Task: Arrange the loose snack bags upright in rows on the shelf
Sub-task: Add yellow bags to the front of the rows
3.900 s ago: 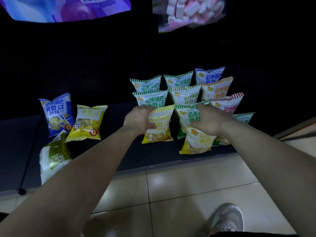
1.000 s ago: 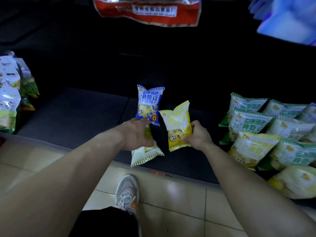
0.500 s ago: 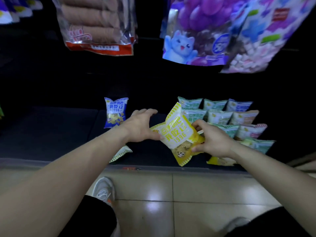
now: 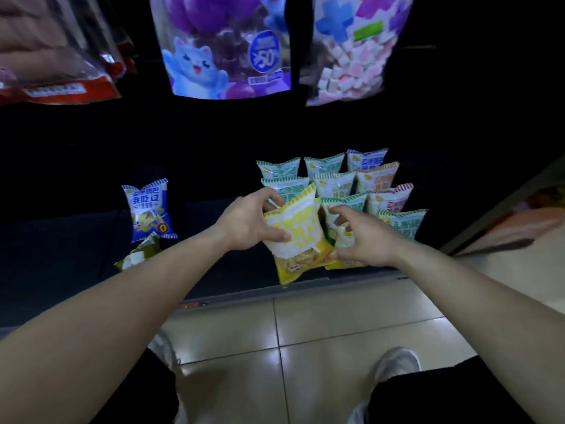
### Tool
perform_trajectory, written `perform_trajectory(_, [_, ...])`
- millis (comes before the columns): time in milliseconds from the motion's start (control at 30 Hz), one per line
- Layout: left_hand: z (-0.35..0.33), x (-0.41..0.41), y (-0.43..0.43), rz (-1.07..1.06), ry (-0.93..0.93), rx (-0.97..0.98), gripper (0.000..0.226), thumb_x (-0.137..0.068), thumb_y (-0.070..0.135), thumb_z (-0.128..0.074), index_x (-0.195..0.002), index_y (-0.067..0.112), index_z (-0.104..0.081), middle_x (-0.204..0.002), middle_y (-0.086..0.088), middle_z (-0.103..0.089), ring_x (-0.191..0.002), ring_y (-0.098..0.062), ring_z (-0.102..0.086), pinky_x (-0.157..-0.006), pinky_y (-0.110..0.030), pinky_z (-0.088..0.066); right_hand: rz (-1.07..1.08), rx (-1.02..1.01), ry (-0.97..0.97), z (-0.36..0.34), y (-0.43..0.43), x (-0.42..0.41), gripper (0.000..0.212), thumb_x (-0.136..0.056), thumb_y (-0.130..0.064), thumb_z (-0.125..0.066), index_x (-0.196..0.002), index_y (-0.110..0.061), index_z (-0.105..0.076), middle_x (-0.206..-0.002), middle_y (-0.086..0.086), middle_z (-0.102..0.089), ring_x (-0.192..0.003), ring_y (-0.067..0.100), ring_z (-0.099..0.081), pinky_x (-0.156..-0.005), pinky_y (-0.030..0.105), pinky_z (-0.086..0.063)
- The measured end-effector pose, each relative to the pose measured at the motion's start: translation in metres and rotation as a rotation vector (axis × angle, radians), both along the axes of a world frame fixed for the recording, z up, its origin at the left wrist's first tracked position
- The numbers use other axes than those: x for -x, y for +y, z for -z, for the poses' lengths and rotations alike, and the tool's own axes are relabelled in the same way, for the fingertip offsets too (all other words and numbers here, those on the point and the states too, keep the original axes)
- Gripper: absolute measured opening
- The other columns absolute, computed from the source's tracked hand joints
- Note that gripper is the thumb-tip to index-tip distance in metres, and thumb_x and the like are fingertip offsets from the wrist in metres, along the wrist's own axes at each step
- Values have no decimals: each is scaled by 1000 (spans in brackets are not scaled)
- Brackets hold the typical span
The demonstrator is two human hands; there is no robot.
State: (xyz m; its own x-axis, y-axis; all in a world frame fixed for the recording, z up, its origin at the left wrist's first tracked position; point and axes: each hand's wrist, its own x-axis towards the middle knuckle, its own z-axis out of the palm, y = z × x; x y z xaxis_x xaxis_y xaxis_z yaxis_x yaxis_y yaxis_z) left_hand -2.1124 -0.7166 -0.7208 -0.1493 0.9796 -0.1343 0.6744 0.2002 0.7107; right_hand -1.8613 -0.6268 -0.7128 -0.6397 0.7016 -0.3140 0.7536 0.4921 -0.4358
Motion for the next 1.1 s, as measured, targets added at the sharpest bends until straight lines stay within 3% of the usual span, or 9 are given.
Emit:
perform_trajectory(133, [30, -18, 29, 56, 315, 122, 66, -62, 53, -87, -115, 38, -50, -119, 6, -64, -96, -18, -64, -80, -41, -55, 101, 78, -148, 9, 32, -32, 87, -86, -51, -68, -155, -25, -22, -158, 4, -31, -140, 23, -38, -108, 39, -39])
perform_trajectory(267, [66, -42, 44, 48, 550, 197, 65, -74, 49, -81, -124, 31, -43, -121, -1, -62, -97, -23, -62, -70, -37, -52, 166, 144, -149, 18, 50, -54, 84, -88, -50, -68, -154, -22, -27, -157, 6, -34, -140, 23, -38, -110, 37, -38])
perform_trajectory(367, [86, -52, 51, 64, 623, 237, 62, -79, 45, -78, -127, 29, -42, -118, -2, -62, -97, -23, -61, -63, -34, -43, 168, 171, -147, 22, 55, -60, 83, -88, -51, -67, -155, -22, -26, -157, 5, -34, -139, 23, -40, -109, 36, -38])
perform_trajectory(733, [114, -60, 69, 63, 488, 289, 63, -81, 41, -78, -131, 28, -42, -131, -3, -57, -106, -25, -60, -71, -36, -49, 157, 155, -138, 24, 63, -52, 82, -91, -50, -64, -156, -20, -24, -158, 4, -34, -140, 25, -40, -108, 39, -40])
perform_trajectory(1100, [115, -75, 78, 83, 472, 294, 64, -84, 42, -73, -136, 25, -39, -134, -4, -55, -108, -26, -59, -81, -42, -53, 166, 167, -155, 24, 62, -52, 82, -90, -50, -64, -155, -21, -25, -157, 4, -36, -140, 23, -39, -110, 36, -37])
